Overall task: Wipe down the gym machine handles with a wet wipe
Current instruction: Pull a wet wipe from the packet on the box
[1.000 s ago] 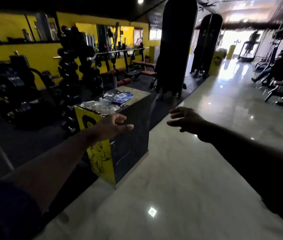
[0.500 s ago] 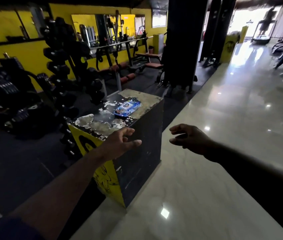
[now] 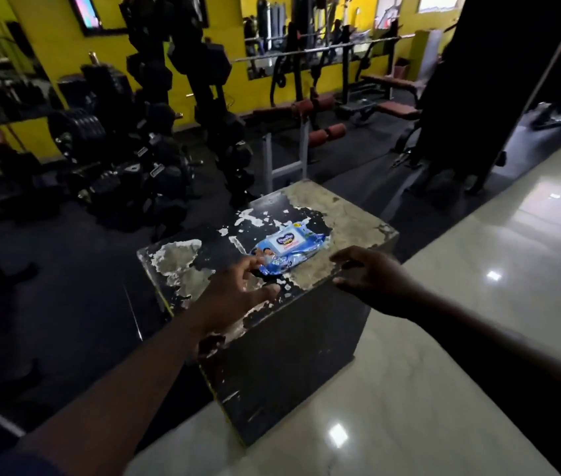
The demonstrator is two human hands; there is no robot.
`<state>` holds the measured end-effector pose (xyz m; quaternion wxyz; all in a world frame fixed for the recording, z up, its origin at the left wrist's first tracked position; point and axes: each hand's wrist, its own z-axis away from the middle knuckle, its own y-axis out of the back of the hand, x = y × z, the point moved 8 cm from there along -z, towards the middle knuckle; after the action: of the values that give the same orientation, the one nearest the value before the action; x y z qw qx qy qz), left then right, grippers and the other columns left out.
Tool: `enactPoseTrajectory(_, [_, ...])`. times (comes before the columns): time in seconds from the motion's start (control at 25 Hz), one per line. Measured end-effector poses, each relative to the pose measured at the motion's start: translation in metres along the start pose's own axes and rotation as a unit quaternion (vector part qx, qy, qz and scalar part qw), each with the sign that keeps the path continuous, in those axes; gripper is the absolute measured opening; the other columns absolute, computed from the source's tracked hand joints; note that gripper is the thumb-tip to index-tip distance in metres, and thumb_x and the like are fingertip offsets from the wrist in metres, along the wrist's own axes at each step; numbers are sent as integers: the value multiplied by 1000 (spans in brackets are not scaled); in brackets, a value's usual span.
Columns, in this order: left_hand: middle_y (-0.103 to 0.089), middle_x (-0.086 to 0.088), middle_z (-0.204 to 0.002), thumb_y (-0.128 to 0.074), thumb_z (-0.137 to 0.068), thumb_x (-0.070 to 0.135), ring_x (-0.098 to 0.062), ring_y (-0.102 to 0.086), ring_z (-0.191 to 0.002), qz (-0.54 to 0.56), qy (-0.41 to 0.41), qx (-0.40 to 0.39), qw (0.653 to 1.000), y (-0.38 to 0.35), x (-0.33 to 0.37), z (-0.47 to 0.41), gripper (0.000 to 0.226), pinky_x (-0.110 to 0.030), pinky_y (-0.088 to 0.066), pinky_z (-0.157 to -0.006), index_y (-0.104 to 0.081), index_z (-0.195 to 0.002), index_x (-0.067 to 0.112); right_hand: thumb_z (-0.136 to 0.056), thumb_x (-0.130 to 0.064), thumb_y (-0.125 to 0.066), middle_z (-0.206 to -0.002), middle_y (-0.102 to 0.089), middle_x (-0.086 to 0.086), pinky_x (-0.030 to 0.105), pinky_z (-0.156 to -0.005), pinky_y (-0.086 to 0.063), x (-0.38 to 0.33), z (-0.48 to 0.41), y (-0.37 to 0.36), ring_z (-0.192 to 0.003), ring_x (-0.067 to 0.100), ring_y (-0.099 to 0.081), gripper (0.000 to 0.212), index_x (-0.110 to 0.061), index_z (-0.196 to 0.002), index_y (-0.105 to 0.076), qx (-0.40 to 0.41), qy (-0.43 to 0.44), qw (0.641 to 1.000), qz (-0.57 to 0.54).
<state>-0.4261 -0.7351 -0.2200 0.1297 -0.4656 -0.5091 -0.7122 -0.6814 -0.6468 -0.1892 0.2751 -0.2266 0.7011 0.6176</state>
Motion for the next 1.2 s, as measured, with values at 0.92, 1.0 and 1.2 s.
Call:
enactPoseTrajectory(0.92, [-42,6,-160,-80,-77,67,-10,-44,-144,-90,86,130,984,-59,-96,-182,101,-36,-47,-111,-40,-156,19,-82,-62,-76,-128,-71,-8,31,-96,-56,67,-270,-115,-115,12,-67,57,-25,-125,-73,-268,368,889,52])
enactPoseTrajectory(1.0, [-41,8,-161,-84,-76,61,-7,-45,-143,-77,98,130,984,-60,-94,-181,101,-27,-52,-102,-40,-156,19,-81,-64,-74,-126,-73,-10,26,-96,-55,68,-273,-115,-113,10,-67,58,-26,-124,-75,-262,369,890,53])
enactPoseTrajectory(1.2, [-42,12,-158,-88,-76,55,-1,-48,-136,-62,84,160,982,-58,-89,-181,98,-11,-50,-84,-42,-156,20,-89,-64,-64,-121,-74,-4,33,-89,-56,65,-271,-119,-105,20,-70,53,-25,-122,-75,-251,417,869,90])
